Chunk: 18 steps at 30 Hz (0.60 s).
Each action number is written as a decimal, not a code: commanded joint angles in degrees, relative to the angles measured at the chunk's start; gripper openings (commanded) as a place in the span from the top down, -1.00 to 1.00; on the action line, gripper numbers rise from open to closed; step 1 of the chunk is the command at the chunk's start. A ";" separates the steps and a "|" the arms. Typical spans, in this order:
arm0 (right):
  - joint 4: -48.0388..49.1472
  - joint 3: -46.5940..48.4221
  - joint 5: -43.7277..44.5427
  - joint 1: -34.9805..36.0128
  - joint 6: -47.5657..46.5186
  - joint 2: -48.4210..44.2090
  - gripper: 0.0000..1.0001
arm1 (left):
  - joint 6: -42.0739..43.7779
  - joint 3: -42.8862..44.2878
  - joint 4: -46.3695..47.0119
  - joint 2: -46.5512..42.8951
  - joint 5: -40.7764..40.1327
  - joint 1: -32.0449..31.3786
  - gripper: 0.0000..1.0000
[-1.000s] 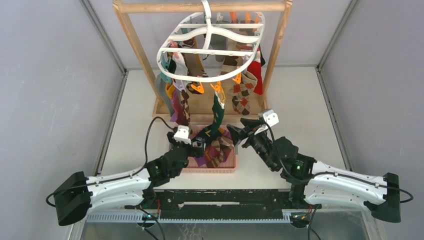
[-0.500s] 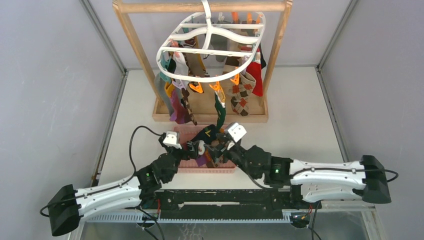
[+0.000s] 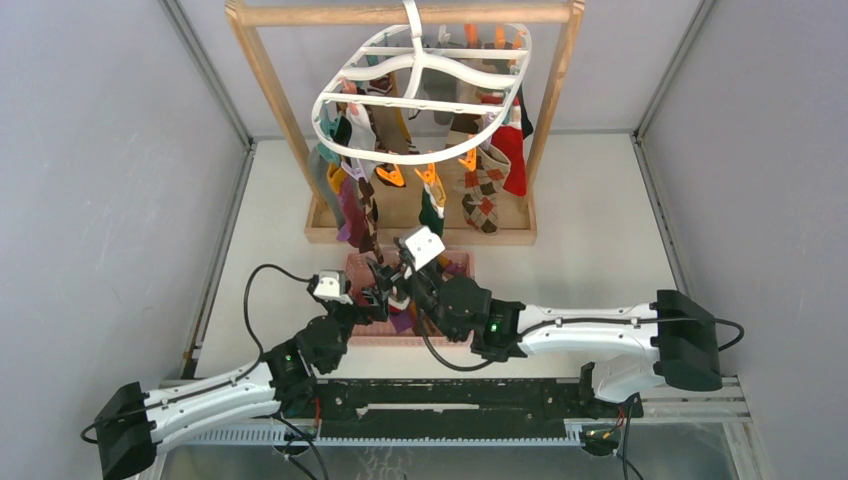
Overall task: Remove the socks clipped to the hanger
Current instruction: Adjust the hanger on the clothesline.
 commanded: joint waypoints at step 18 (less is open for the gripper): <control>4.09 10.69 -10.96 -12.63 6.94 10.80 -0.26 | -1.25 -1.03 2.75 0.89 -1.08 0.27 -0.99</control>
